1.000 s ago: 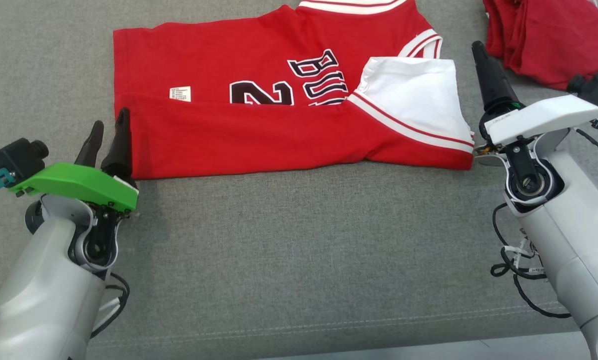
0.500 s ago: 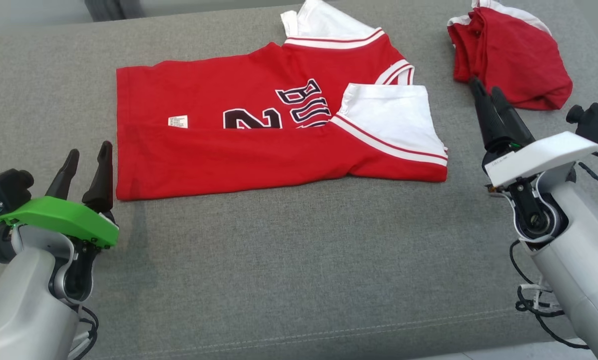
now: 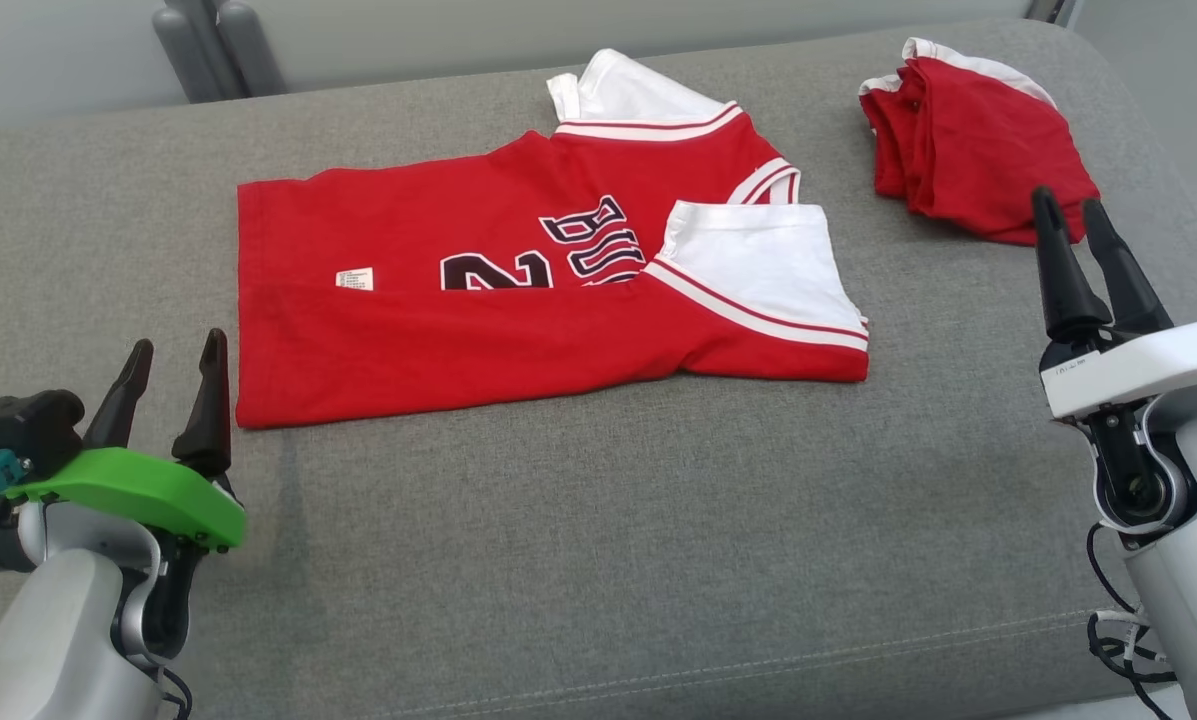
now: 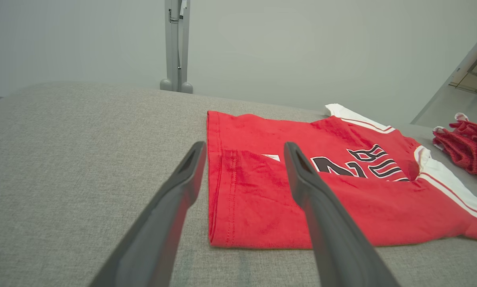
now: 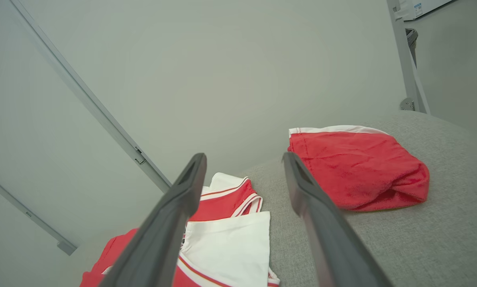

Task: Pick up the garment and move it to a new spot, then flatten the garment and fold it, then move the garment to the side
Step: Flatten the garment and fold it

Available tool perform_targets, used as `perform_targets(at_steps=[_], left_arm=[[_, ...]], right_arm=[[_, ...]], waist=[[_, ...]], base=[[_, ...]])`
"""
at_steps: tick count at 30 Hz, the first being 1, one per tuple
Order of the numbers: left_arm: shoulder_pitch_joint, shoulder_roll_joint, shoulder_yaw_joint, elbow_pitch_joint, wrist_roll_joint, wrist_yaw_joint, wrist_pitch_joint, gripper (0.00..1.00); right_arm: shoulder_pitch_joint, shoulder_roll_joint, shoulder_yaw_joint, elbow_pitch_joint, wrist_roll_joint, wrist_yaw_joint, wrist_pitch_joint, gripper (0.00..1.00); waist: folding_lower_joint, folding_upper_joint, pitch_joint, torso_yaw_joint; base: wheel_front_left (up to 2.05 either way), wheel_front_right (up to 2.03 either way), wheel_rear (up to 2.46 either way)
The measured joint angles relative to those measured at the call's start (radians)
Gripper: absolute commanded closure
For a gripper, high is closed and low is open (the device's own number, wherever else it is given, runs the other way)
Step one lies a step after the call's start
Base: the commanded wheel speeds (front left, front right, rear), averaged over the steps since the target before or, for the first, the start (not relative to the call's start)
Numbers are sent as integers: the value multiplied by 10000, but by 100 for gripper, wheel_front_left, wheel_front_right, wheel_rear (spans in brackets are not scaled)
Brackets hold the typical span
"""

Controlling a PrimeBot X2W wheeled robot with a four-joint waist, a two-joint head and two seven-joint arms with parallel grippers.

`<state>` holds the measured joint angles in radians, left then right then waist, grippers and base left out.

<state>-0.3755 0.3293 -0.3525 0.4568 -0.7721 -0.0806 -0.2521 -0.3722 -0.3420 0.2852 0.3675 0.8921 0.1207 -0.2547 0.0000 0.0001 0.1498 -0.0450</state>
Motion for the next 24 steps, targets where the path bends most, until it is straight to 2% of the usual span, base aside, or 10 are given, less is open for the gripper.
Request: perform_targets(at_steps=[4,7,17,24], left_arm=[[392,-188,232,-226,380,261,0,0],[688,-313,293,-384,500,382,0,0],[966,-541,598,-907,1026,481,0,0],[1262,-646,759,-1145,1273,543,0,0]], right_arm=[[473,174,-445,-349,-523,-176,0,0],[828,378,-481,-585,-903,-184,2,0],[1430,686,-570,-1074,-1881,-274,2,0],[1660,692,-577,-1360,-2947,-523,2,0]], waist=[[0,0,-141,-8],[0,0,-206,-9],[0,0,-222,21],[0,0,-230,28]], base=[[0,0,0],[0,0,0],[0,0,0],[0,0,0]])
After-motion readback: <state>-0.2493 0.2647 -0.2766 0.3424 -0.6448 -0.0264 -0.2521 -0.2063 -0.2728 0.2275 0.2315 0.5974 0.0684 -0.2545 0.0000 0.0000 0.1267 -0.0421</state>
